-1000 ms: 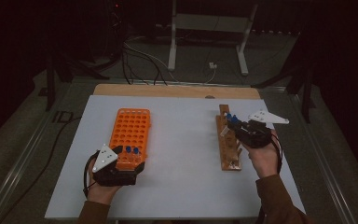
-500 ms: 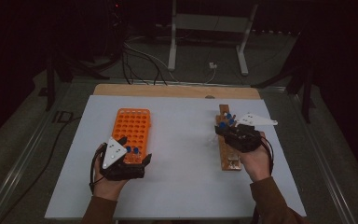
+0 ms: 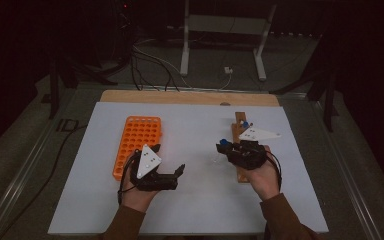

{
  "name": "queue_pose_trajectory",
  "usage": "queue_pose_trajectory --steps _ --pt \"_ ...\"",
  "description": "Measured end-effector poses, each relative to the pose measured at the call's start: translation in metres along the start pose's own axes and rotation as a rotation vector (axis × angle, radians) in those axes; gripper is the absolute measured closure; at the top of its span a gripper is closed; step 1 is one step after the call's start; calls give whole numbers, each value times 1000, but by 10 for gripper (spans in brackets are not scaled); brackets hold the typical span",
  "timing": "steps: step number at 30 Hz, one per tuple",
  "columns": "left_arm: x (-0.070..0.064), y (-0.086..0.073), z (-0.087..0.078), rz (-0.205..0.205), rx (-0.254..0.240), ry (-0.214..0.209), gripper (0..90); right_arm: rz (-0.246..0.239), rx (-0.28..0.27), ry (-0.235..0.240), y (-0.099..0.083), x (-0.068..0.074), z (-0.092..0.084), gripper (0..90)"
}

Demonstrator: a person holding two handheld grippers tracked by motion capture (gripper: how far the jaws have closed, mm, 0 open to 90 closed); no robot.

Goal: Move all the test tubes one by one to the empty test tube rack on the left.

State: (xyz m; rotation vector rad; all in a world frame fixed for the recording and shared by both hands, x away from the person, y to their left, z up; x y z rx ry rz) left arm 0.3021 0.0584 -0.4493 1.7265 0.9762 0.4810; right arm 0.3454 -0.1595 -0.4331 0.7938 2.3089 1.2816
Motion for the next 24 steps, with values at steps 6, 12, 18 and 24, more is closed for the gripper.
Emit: queue_pose_trajectory --steps 6,12,18,24 --pt "-15 -2 11 21 26 -32 84 -9 0 40 3 14 5 770" --pt "-29 -5 22 56 52 -43 158 -11 -7 78 7 25 9 770" --pt "-36 -6 33 46 60 -38 235 -13 -4 106 10 35 15 769" --pt "-40 -10 41 41 72 -55 412 -27 2 129 13 44 22 769"
Point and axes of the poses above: each handheld gripper's, and its own axes: z roughly forward along the jaws, y roughly out of its top, x roughly to its left, the point moved 6 cm from there along z, roughly forward along the jaws, and after that the axes turned 11 degrees about -z, right-handed, at the moved point
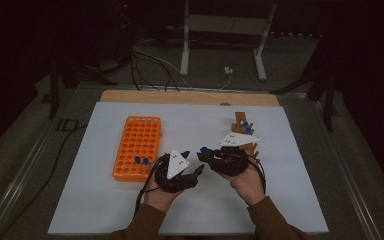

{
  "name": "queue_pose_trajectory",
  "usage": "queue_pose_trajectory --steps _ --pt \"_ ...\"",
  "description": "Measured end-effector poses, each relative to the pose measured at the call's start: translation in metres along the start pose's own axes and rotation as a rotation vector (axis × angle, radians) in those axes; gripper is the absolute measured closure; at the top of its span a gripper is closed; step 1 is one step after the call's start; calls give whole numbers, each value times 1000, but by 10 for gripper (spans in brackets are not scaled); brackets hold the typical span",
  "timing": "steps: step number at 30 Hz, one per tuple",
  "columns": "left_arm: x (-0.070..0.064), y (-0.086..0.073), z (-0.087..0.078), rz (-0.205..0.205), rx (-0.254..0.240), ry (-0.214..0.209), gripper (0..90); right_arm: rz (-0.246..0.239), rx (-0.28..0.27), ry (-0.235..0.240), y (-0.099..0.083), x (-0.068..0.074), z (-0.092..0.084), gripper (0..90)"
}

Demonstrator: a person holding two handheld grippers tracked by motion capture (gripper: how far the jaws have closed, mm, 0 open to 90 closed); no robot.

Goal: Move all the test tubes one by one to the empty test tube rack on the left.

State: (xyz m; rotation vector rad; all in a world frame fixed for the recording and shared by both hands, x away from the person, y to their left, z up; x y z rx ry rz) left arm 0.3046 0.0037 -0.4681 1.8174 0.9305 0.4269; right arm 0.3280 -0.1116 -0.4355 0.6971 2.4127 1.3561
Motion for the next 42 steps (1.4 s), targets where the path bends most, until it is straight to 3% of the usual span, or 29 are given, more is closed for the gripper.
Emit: queue_pose_trajectory --steps 12,16,20,22,25,30,35,42 --pt "-2 -4 7 -4 29 -37 747 -1 5 20 0 5 5 769" --pt "-2 -5 8 1 38 -33 765 -3 8 23 -1 4 5 760" --pt "1 -7 7 -5 48 -25 767 -5 -8 19 -1 4 4 586" --pt "4 -7 5 -7 53 -19 768 21 -27 8 0 0 1 476" --pt "8 -8 3 -21 52 -14 769 56 -64 7 1 -6 -5 383" --pt "12 -7 -3 -37 36 -27 769 62 -53 -78 -2 -17 -14 163" --pt "15 -7 -9 -40 30 -37 768 47 -34 -135 -8 -23 -17 78" --pt "20 -6 -21 -51 11 -55 768 35 1 -189 -17 -31 -19 36"
Point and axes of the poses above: each handheld gripper's, and its own axes: z roughly forward along the jaws, y roughly out of its top, x roughly to its left, the point moved 6 cm from there along z, roughly forward along the jaws, and after that the axes turned 11 degrees about -z, right-handed, at the moved point
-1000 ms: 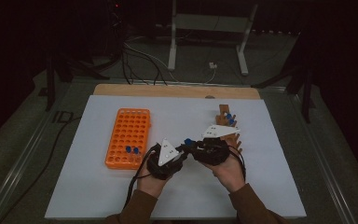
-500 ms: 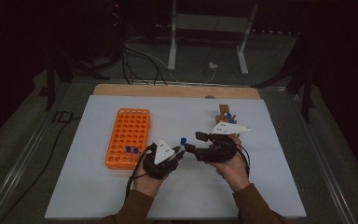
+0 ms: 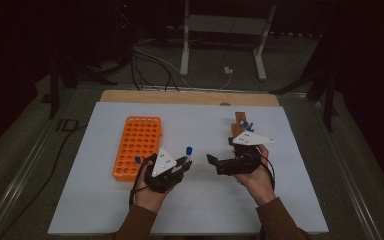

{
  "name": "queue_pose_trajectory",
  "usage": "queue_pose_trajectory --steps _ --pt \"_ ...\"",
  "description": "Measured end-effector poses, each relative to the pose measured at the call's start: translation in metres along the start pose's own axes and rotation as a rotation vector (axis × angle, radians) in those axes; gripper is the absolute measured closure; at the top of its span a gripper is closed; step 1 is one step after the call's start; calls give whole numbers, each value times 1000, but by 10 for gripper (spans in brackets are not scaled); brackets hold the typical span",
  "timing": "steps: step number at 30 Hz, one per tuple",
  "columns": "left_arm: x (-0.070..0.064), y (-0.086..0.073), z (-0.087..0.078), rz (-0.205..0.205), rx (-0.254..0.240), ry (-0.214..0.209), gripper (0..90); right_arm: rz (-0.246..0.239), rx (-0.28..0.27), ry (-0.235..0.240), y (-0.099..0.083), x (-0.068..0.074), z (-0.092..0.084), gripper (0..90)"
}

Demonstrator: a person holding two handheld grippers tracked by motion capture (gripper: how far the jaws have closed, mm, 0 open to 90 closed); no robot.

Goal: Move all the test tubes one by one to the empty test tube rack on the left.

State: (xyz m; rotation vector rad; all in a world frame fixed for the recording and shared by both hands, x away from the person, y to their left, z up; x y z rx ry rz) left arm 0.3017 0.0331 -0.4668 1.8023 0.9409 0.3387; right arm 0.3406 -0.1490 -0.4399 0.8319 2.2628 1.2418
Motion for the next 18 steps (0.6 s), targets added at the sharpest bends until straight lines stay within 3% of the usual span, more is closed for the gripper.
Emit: queue_pose_trajectory --steps 8,18 --pt "11 -1 -18 -31 -10 -12 767 19 13 -45 -9 -11 -5 17" --pt "31 -1 -45 -53 -34 9 766 54 12 -90 -15 -24 -13 6"
Point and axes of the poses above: each handheld gripper's, and its own axes: z roughly forward along the jaws, y roughly out of its top, x roughly to its left, the point moved 6 cm from there along z, roughly forward along the jaws, and after that the axes turned 11 degrees about -z, right-handed, at the moved point
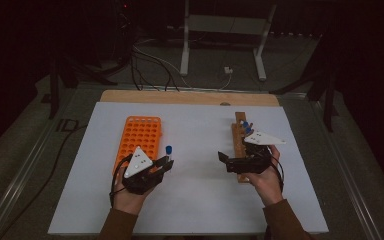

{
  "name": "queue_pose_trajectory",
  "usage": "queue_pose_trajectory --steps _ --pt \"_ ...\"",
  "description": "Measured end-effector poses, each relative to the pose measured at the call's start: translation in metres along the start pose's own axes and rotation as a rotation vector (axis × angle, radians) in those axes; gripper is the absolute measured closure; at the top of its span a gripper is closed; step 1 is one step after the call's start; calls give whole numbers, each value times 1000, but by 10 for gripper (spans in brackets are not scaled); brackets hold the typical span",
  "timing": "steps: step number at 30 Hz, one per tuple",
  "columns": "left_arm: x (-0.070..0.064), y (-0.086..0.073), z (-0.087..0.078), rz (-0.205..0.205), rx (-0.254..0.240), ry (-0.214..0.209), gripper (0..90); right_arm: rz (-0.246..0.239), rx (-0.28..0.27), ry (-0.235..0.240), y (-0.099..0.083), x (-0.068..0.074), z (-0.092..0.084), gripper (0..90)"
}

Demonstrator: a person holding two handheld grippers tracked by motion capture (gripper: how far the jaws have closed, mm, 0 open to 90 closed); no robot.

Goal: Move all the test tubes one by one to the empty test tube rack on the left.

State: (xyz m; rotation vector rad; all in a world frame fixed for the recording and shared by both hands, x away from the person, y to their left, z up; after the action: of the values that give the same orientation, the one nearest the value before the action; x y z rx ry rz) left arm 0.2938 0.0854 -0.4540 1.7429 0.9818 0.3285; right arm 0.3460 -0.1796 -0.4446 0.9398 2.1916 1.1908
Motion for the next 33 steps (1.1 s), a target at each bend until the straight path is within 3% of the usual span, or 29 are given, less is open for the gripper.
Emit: queue_pose_trajectory --steps 8,14,26,33 --pt "18 0 -19 -44 -16 7 766 18 -7 -15 -3 -7 -4 6" --pt "28 -3 -31 -48 -12 21 766 25 -3 -27 -5 -10 -6 6" --pt "50 -8 -54 -72 -26 79 765 30 -5 -32 -7 -13 -9 6" --pt "62 -13 -63 -74 -41 134 765 40 -6 -46 -9 -17 -14 6"
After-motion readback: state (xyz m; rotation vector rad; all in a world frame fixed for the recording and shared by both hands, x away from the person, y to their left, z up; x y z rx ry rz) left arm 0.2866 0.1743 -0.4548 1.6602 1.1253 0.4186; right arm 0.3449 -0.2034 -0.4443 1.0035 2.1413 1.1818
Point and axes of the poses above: each handheld gripper's, and its own axes: z roughly forward along the jaws, y roughly out of its top, x roughly to its left, the point moved 6 cm from there along z, roughly forward along the jaws, and after that the axes turned 11 degrees about -z, right-handed, at the moved point
